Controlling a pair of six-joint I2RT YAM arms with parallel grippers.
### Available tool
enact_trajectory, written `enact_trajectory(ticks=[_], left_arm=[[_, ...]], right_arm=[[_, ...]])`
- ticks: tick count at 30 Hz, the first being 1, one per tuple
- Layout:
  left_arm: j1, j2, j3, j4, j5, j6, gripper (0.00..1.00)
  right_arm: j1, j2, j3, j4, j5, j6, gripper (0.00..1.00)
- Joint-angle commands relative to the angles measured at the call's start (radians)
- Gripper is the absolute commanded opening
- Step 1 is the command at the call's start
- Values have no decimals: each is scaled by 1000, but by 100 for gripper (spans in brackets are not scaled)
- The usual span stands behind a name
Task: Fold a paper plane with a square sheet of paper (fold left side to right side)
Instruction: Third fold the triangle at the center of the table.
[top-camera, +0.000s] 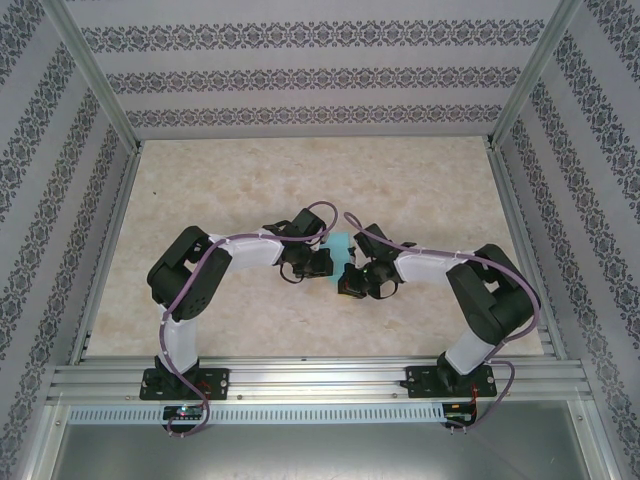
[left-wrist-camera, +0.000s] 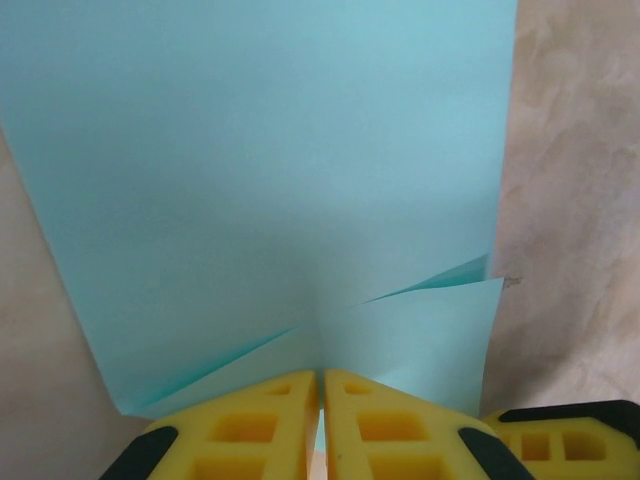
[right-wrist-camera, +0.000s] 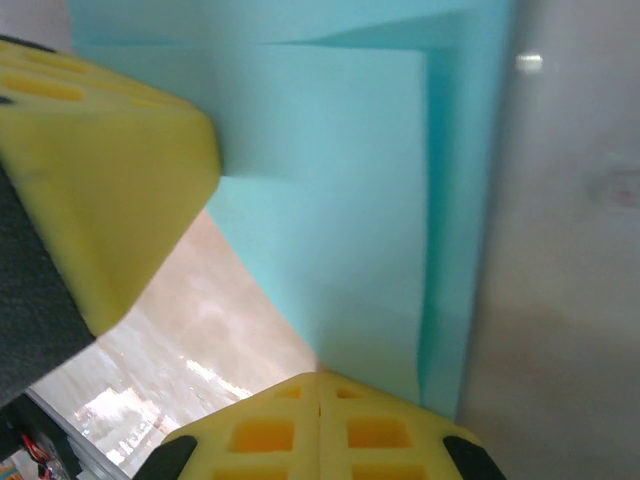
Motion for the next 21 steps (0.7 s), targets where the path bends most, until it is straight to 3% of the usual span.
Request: enact_trajectory(ticks=[1, 8, 14, 21], left_arm=[[1, 58, 1, -42, -90, 8, 14], [1, 64, 8, -49, -93, 9, 13], [1, 59, 13, -54, -93, 9, 14], [1, 55, 10, -54, -92, 8, 13]], right_arm=[[-23, -27, -45, -38, 14, 21, 0], [-58, -59, -73, -28, -12, 15, 0], [-43, -88, 7, -90, -2, -7, 0], [-11, -10, 81, -79, 31, 11, 0]])
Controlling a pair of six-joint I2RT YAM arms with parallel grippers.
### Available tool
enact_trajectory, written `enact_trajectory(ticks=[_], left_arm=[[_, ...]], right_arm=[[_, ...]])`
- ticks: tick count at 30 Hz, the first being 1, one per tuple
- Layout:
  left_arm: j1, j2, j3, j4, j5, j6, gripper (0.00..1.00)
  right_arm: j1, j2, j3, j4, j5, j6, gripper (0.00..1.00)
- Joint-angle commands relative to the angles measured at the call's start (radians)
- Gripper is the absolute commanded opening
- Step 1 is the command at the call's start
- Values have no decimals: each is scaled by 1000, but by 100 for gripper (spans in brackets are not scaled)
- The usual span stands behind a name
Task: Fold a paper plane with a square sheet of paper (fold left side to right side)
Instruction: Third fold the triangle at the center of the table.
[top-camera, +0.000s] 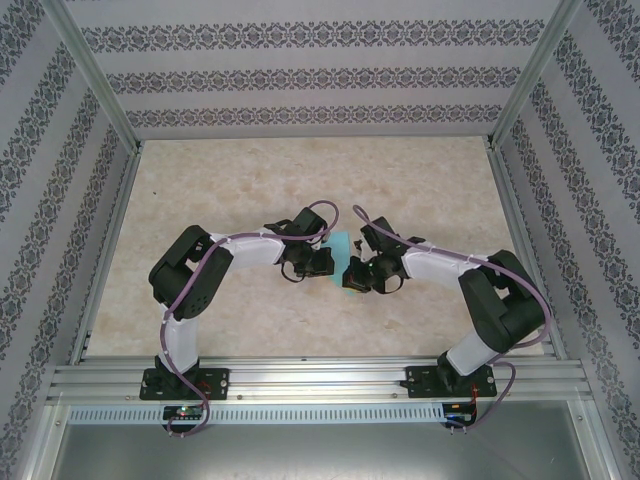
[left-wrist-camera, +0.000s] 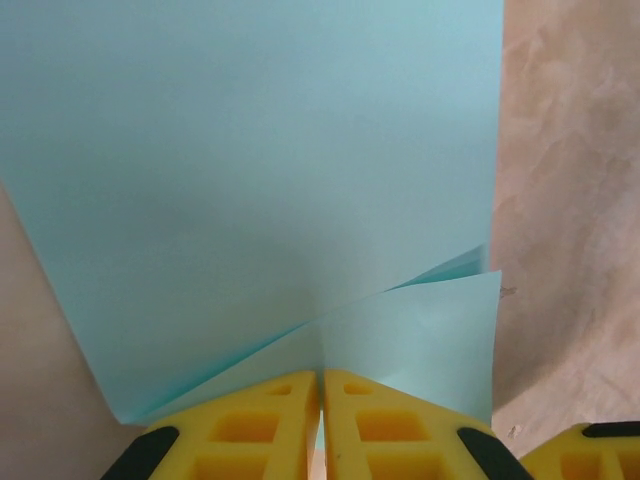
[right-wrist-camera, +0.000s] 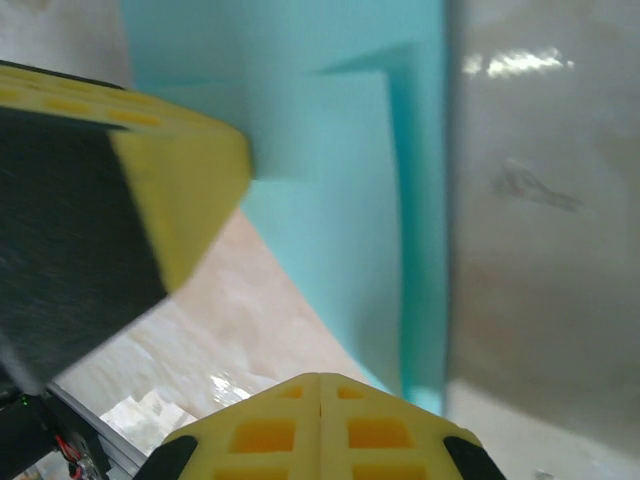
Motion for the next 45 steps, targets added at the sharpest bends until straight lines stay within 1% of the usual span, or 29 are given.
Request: enact_trajectory(ticks=[1, 7, 14, 22, 33, 40, 45], left_arm=[[1, 46, -4, -50, -91, 7, 13], [0, 44, -4, -52, -93, 8, 13], [1, 44, -4, -57, -99, 10, 13], [2, 50, -3, -61, -106, 9, 13], [4, 49, -3, -67, -111, 11, 13], [4, 41, -3, -69, -110, 14, 13], [4, 7, 2, -66, -88, 14, 15]], right_arm=[[16, 52, 46, 6, 40, 14, 0], [26, 133, 102, 8, 46, 14, 0], [20, 142, 76, -27, 77, 4, 0], [-3, 71, -30, -56, 83, 2, 0], [-19, -5, -121, -114, 97, -21, 0], [-44, -41, -137, -147, 102, -45, 0], [-52, -102, -101, -149, 88, -64, 0]])
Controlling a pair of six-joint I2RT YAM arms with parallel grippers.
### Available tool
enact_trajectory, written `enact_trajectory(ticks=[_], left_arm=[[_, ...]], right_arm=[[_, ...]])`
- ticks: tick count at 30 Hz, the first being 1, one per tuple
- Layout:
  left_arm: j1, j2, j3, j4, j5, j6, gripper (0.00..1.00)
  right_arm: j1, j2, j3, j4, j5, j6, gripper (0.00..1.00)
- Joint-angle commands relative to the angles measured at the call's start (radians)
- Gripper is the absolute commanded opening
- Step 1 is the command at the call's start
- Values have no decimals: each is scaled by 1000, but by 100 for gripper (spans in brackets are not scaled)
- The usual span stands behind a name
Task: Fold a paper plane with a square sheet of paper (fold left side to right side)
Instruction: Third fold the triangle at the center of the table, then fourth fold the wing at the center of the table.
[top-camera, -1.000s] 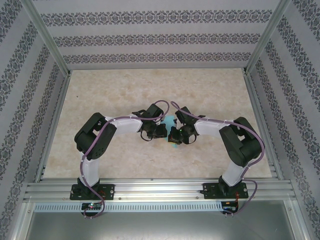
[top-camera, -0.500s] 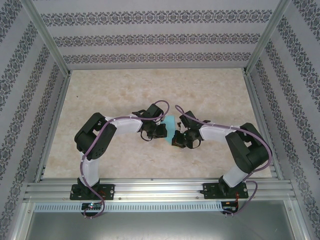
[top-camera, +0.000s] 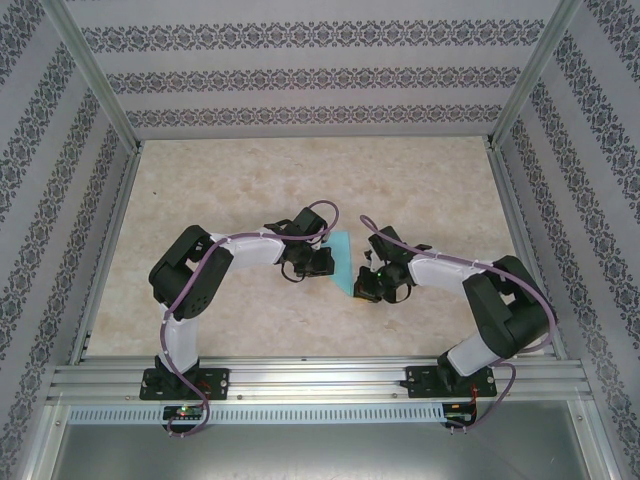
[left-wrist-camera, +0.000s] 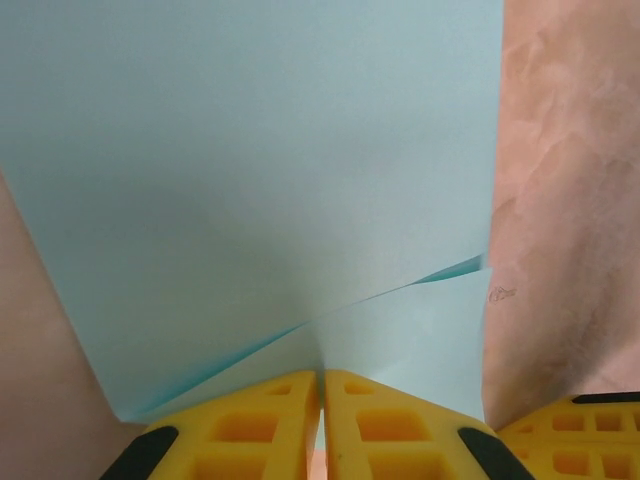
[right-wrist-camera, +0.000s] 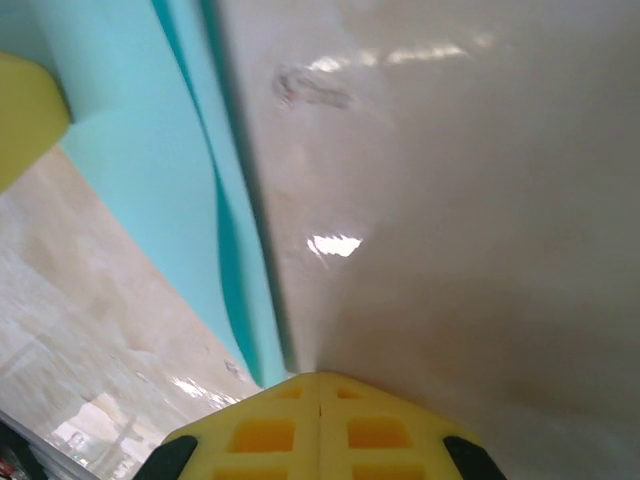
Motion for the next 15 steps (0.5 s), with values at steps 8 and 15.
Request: enact_trajectory(ticks=[8, 15], left_arm=[[32, -149, 4, -71, -36, 14, 29], [82, -275, -93, -64, -42, -11, 43]], right_arm=[[-44, -80, 97, -58, 44, -127, 7], [-73, -39, 165, 61, -28, -192, 21]])
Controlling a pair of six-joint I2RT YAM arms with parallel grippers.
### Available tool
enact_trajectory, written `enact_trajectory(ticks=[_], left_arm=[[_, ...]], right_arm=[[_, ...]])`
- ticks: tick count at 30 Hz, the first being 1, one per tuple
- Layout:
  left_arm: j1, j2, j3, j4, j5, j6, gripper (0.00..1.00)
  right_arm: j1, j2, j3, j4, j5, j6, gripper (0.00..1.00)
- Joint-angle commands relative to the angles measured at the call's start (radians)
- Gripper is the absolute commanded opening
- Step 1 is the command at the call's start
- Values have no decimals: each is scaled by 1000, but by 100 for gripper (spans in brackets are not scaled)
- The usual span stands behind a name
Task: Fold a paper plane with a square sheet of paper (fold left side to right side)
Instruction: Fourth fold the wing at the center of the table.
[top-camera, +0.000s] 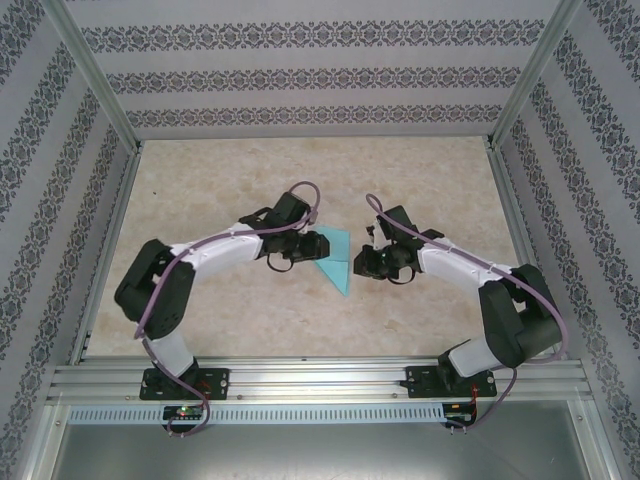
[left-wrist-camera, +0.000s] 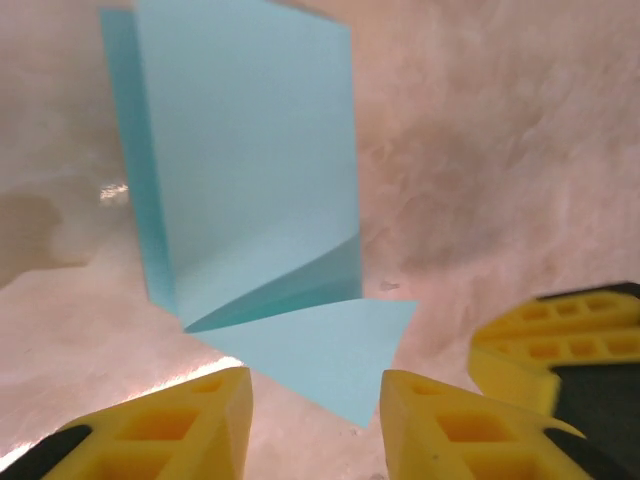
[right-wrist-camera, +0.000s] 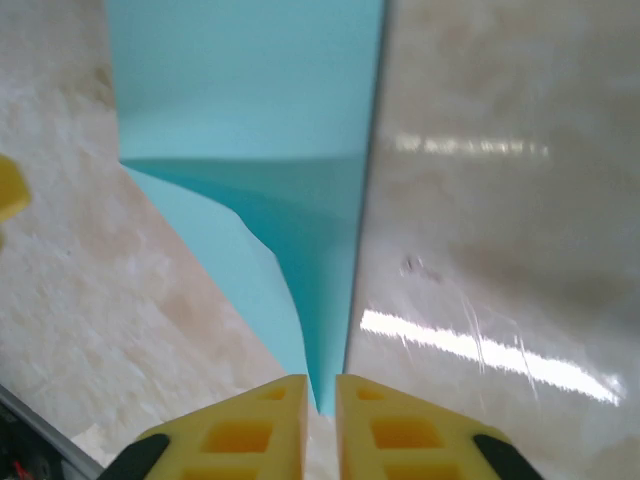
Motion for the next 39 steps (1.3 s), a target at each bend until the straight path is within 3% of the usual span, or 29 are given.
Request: enact_trajectory(ticks=[1, 5, 24, 39], left_arm=[[26, -30, -63, -3, -10, -16, 45], [33, -24, -115, 77, 27, -64, 50], [32, 109, -75, 206, 109, -138, 53], [22, 155, -37, 230, 126, -155, 39]], right_arm=[[-7, 11, 29, 90, -54, -53, 25], [-7, 34, 23, 138, -97, -69, 33], [-6, 182, 78, 115, -44, -101, 27], [-7, 203, 91, 88, -4, -114, 26]])
